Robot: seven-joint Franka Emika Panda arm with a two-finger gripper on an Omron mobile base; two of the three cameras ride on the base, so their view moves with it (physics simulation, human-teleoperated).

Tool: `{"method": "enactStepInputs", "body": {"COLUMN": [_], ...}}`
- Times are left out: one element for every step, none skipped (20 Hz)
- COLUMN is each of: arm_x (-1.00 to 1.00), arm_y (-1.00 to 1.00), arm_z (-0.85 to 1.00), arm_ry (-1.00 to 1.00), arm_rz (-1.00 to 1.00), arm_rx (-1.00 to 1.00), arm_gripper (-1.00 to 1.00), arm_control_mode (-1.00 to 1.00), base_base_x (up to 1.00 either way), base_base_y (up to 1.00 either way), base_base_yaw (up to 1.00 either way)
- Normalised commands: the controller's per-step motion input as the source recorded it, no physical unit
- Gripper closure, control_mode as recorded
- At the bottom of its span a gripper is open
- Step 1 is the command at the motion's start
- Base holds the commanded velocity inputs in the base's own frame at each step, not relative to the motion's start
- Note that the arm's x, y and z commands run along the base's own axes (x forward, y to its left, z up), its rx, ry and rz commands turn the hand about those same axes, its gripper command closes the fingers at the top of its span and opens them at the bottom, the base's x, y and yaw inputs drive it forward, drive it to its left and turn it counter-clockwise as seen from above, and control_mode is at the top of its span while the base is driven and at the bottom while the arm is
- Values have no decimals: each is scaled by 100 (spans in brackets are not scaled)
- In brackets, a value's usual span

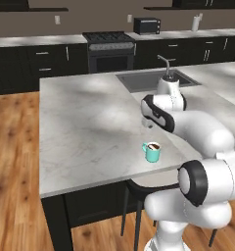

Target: Pick up the marshmallow and place it in the cup of hot chocolate on the dining counter.

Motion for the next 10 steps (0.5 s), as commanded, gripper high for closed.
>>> {"method": "enactStepInputs", "body": {"arm_x": [-4, -11, -4, -4, -5, -21, -33, -49, -65, -81], "arm_y": [6, 6, 10, 13, 6, 7, 6, 5, 6, 1], "arm_z": [100, 100, 100, 100, 98, 100, 100, 100, 94, 85], "arm_ry": [-8, -11, -13, -26, -31, -32, -30, -30, -31, -36], "arm_rz": [0, 0, 0, 0, 0, 0, 0, 0, 0, 0], "arm_rx": [0, 0, 3, 7, 8, 9, 9, 5, 0, 0], "arm_gripper": [-100, -100, -100, -100, -100, -100, -100, -100, -100, -100], "arm_control_mode": [-100, -100, -100, -100, -100, -100, -100, -100, -100, -100], "base_base_x": [0, 0, 0, 0, 0, 0, 0, 0, 0, 0], "base_base_y": [0, 0, 0, 0, 0, 0, 0, 0, 0, 0], "base_base_yaw": [0, 0, 0, 0, 0, 0, 0, 0, 0, 0]}}
